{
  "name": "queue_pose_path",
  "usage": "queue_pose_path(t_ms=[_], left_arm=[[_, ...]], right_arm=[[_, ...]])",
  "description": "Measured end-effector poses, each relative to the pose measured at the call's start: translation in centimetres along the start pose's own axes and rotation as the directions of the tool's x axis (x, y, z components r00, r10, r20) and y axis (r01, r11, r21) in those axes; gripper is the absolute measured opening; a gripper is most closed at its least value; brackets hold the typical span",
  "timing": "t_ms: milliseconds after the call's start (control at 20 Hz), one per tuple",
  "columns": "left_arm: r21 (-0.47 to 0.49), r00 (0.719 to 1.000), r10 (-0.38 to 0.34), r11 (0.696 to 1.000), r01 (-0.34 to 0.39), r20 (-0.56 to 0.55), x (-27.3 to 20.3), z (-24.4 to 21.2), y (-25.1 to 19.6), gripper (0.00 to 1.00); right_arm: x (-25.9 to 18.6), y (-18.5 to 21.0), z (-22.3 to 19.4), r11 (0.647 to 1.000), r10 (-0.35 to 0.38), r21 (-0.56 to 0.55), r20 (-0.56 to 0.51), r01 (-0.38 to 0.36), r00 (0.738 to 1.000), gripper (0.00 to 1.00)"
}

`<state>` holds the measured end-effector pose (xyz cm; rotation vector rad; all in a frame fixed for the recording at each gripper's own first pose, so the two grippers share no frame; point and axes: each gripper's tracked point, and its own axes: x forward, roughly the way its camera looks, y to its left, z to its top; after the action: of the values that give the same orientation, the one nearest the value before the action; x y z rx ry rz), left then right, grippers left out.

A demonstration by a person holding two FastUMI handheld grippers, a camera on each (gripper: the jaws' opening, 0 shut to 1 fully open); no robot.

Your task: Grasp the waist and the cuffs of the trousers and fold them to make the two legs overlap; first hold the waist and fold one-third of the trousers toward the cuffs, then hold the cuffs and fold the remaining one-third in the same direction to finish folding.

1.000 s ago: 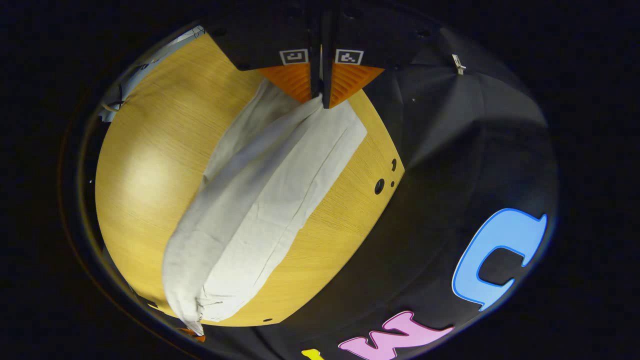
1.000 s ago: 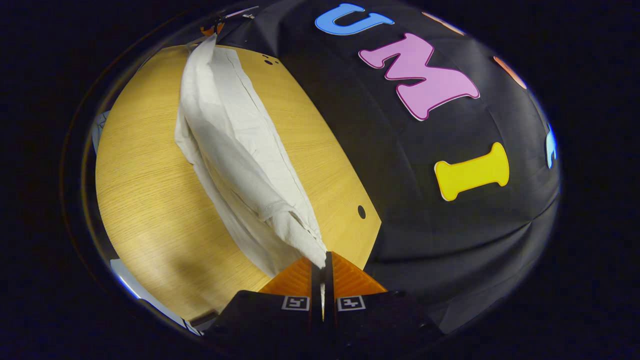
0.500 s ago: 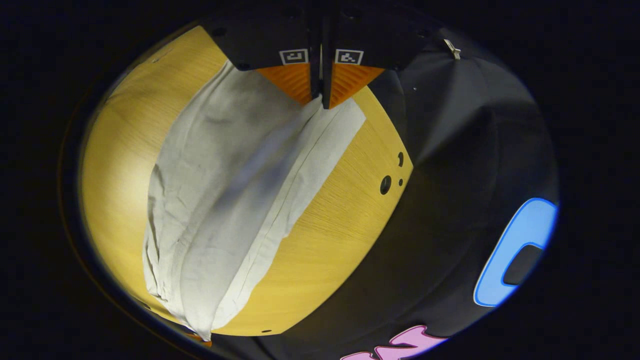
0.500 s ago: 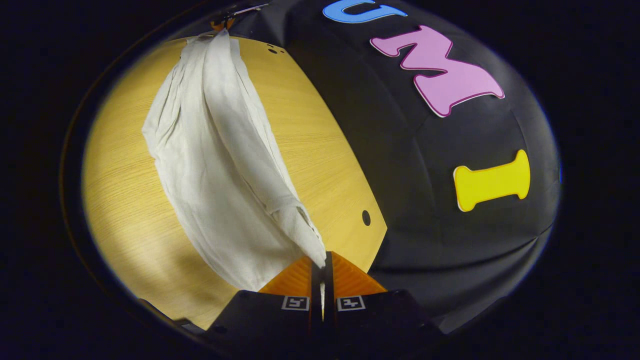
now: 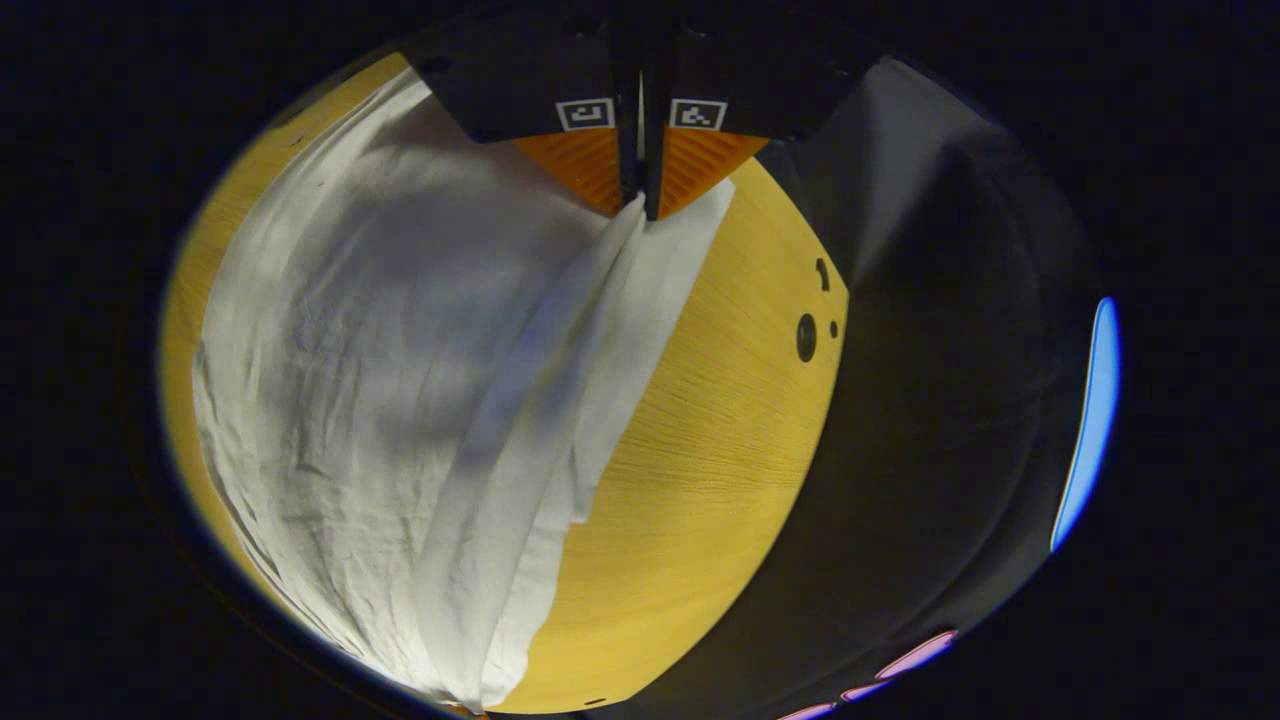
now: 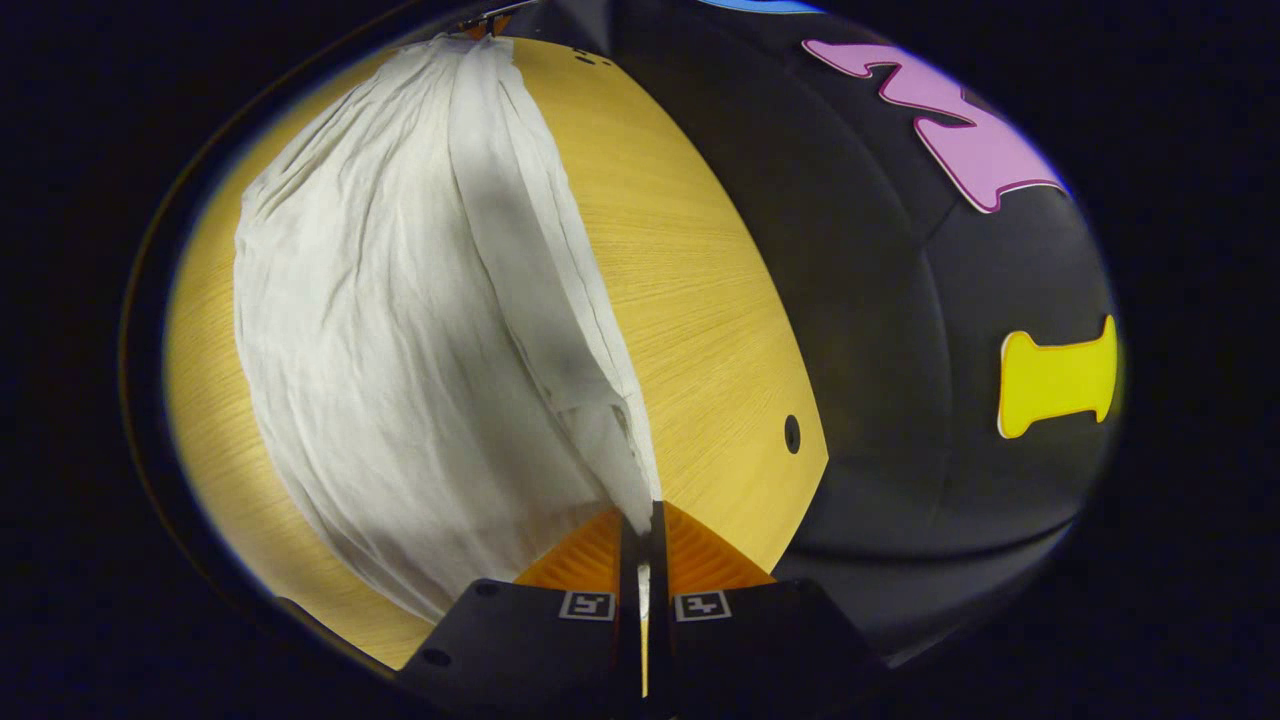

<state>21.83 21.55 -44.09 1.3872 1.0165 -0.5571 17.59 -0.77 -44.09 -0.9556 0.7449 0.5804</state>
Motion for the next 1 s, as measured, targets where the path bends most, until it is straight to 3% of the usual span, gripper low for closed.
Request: queue_pose_path(t_ms=[100, 200, 250, 300, 350, 400, 450, 550, 750, 1000], left_arm=[[-0.002, 0.999, 0.041, 0.999, -0.041, 0.013, 0.5, -0.1, 0.9, 0.12], [-0.004, 0.995, 0.096, 0.995, -0.096, 0.034, 0.1, 0.0, 1.9, 0.29], [0.002, 0.994, 0.104, 0.995, -0.104, 0.036, -0.1, -0.2, 2.3, 0.53], [0.011, 0.994, 0.104, 0.994, -0.104, 0.035, -0.3, -0.4, 2.5, 0.68], [0.018, 0.994, 0.107, 0.994, -0.107, 0.025, -0.1, -0.8, 2.9, 0.79], [0.031, 0.993, 0.120, 0.992, -0.121, 0.012, -0.6, -1.2, 3.3, 0.84], [0.038, 0.993, 0.120, 0.992, -0.120, -0.002, -0.4, -1.9, 3.5, 0.96], [0.050, 0.992, 0.121, 0.992, -0.118, -0.048, -0.8, -4.7, 3.9, 0.99], [-0.013, 0.977, 0.136, 0.990, -0.140, -0.166, -2.1, -11.5, 3.9, 0.99], [-0.160, 0.968, 0.194, 0.962, -0.220, -0.161, -5.4, -13.9, 3.4, 0.98]], right_arm=[[0.6, 0.5, -0.3, 1.000, 0.016, 0.004, -0.010, -0.016, 1.000, 0.23], [0.8, 0.4, -0.6, 1.000, -0.001, -0.012, -0.018, 0.000, 1.000, 0.31], [0.8, -0.4, -0.6, 1.000, -0.023, -0.016, -0.022, 0.023, 0.999, 0.43], [0.8, -1.0, -0.6, 0.999, -0.043, -0.005, -0.024, 0.043, 0.999, 0.55], [0.8, -1.4, -0.8, 0.998, -0.055, 0.013, -0.031, 0.056, 0.998, 0.73], [0.6, -1.7, -0.9, 0.997, -0.063, 0.031, -0.038, 0.064, 0.997, 0.82], [0.3, -2.1, -1.0, 0.996, -0.074, 0.039, -0.040, 0.076, 0.996, 0.89], [0.1, -2.3, -2.2, 0.996, -0.077, 0.041, -0.073, 0.080, 0.994, 0.96], [-2.3, -3.3, -4.2, 0.993, -0.112, 0.038, -0.102, 0.116, 0.988, 0.97], [-7.2, -5.7, -2.7, 0.960, -0.196, 0.197, -0.029, 0.198, 0.980, 0.96]])
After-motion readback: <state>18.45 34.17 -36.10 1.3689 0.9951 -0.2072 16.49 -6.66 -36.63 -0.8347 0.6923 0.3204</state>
